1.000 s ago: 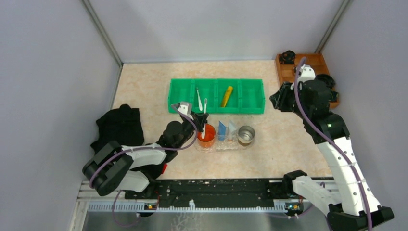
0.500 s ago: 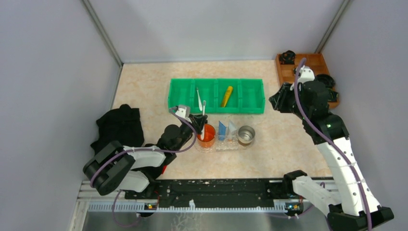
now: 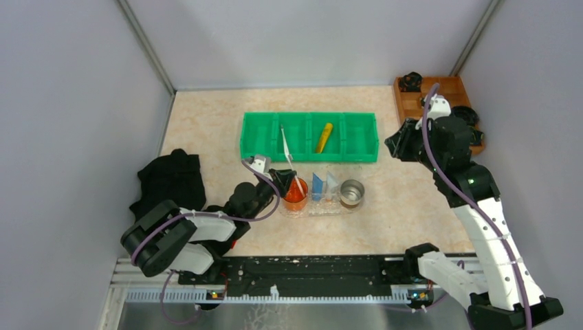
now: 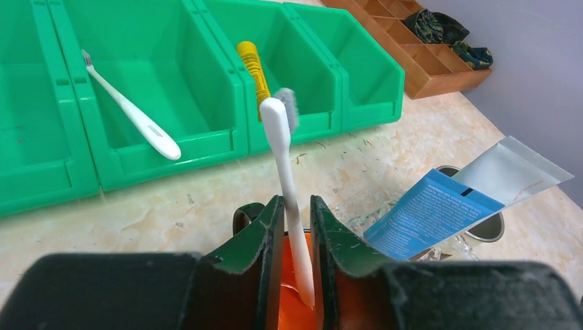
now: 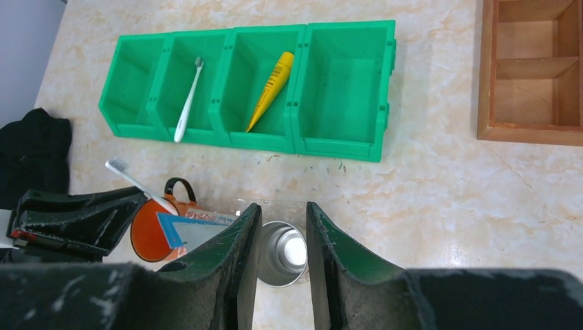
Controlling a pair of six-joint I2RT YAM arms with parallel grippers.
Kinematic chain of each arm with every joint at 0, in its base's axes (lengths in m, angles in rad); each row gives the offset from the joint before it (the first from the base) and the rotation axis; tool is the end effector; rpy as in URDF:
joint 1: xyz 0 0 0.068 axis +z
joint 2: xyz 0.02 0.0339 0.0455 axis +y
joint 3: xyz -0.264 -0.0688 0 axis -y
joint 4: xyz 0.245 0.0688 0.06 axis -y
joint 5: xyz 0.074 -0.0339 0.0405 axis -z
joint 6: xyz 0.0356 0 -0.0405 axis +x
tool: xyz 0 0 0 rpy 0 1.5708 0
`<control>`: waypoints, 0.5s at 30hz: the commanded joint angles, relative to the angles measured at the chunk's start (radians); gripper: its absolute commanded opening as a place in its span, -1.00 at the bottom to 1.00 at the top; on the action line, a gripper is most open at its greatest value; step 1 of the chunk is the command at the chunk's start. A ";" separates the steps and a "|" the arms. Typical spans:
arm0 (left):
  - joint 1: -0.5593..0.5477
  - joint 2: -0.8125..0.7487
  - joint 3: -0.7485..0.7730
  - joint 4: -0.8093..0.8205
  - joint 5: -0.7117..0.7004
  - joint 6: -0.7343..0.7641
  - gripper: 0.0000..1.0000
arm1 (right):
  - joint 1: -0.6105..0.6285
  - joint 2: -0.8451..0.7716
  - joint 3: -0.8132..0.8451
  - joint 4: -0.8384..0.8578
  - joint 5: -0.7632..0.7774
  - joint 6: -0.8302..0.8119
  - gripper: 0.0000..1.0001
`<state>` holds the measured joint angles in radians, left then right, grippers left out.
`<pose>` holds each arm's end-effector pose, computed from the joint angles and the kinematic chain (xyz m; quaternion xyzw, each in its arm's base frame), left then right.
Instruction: Prepare toiletry sets of a toothbrush and toothpaste on the tray
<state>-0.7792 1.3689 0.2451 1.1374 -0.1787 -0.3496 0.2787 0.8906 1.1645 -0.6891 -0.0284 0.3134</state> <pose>0.1724 -0.1614 0.1786 0.0870 0.6969 -0.3263 0.6326 0.1669 0.0488 0.3986 0.0068 0.8376 0.1707 0.5189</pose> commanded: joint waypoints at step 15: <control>-0.009 -0.440 0.138 -0.684 -0.102 -0.115 0.36 | 0.007 0.254 0.138 0.120 -0.190 0.010 -0.34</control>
<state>-0.7807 1.0183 0.3042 0.7246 -0.2321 -0.4103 0.2790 1.0409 1.2140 -0.6617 -0.1242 0.3183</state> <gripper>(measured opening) 0.673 0.328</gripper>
